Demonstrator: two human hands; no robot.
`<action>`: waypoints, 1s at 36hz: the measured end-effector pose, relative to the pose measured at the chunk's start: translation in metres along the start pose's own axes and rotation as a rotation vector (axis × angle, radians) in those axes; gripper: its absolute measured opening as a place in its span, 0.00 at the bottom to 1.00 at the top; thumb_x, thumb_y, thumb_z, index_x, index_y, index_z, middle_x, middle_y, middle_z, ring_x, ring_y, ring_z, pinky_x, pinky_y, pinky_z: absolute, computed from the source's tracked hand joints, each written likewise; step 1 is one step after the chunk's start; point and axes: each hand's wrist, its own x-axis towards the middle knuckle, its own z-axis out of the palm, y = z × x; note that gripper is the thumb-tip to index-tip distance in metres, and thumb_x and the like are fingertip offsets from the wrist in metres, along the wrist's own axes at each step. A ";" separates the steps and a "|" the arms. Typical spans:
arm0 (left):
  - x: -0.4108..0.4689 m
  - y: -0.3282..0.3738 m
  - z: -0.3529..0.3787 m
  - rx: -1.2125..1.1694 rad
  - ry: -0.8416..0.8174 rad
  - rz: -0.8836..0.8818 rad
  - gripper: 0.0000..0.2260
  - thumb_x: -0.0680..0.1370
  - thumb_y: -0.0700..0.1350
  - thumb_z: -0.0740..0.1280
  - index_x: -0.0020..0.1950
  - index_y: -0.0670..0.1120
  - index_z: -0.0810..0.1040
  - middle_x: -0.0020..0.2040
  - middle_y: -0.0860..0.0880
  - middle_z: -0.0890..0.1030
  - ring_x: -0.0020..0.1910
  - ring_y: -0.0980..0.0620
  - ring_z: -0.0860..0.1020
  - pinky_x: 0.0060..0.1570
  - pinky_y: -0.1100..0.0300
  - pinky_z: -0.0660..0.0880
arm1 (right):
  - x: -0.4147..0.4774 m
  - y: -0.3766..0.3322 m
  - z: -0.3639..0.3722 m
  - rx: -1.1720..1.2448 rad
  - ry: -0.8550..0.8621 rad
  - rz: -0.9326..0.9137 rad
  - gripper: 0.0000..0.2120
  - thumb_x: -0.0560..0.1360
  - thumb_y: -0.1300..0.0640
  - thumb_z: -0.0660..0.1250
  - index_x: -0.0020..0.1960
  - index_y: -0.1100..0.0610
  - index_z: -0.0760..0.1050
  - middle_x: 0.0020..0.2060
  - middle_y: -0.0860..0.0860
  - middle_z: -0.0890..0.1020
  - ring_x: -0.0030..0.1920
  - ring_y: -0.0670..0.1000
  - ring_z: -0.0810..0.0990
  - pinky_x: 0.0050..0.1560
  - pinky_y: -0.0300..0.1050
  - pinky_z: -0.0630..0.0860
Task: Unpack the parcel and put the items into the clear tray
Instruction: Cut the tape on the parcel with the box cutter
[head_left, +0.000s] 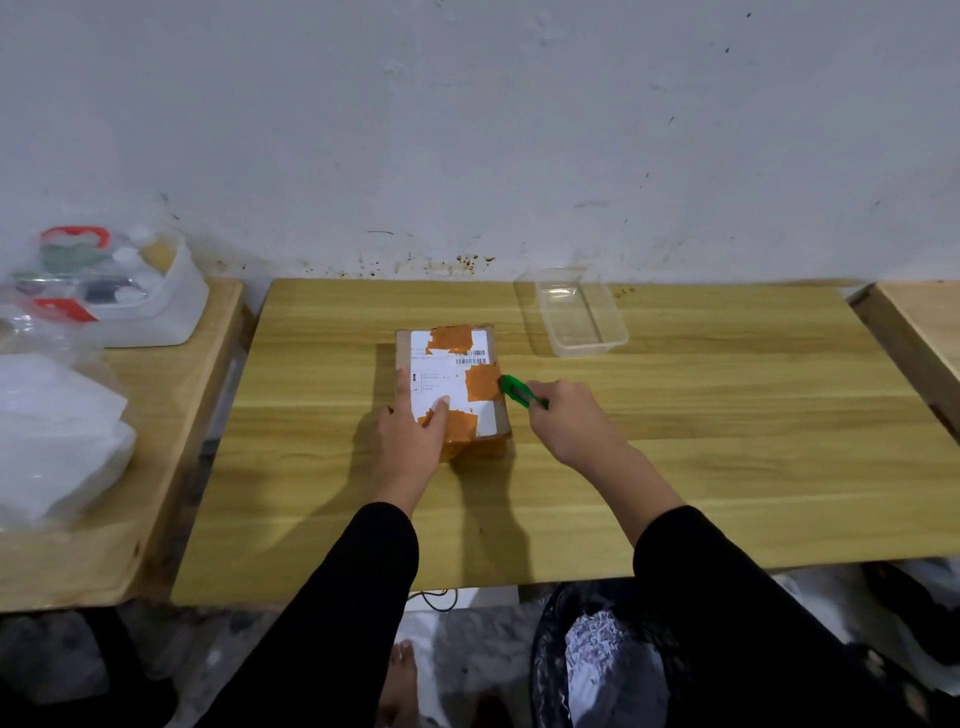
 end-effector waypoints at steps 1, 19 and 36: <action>0.000 -0.001 -0.001 0.005 0.000 -0.005 0.30 0.78 0.61 0.56 0.75 0.60 0.46 0.64 0.40 0.70 0.61 0.41 0.69 0.49 0.52 0.67 | -0.001 0.001 0.001 0.011 0.003 0.003 0.14 0.75 0.64 0.54 0.53 0.62 0.76 0.36 0.56 0.74 0.30 0.52 0.69 0.27 0.42 0.64; -0.002 0.002 -0.016 0.015 -0.041 -0.018 0.30 0.78 0.61 0.56 0.76 0.58 0.45 0.72 0.39 0.63 0.70 0.39 0.63 0.63 0.44 0.67 | -0.036 0.031 0.024 0.437 0.133 0.064 0.19 0.77 0.64 0.56 0.65 0.55 0.72 0.26 0.47 0.72 0.26 0.49 0.67 0.28 0.43 0.64; 0.080 0.045 -0.028 0.617 -0.184 0.499 0.29 0.80 0.56 0.55 0.76 0.44 0.53 0.77 0.44 0.53 0.76 0.46 0.50 0.74 0.50 0.51 | 0.034 0.012 0.016 0.524 0.195 0.120 0.18 0.79 0.60 0.57 0.68 0.52 0.69 0.28 0.50 0.73 0.29 0.51 0.69 0.30 0.45 0.65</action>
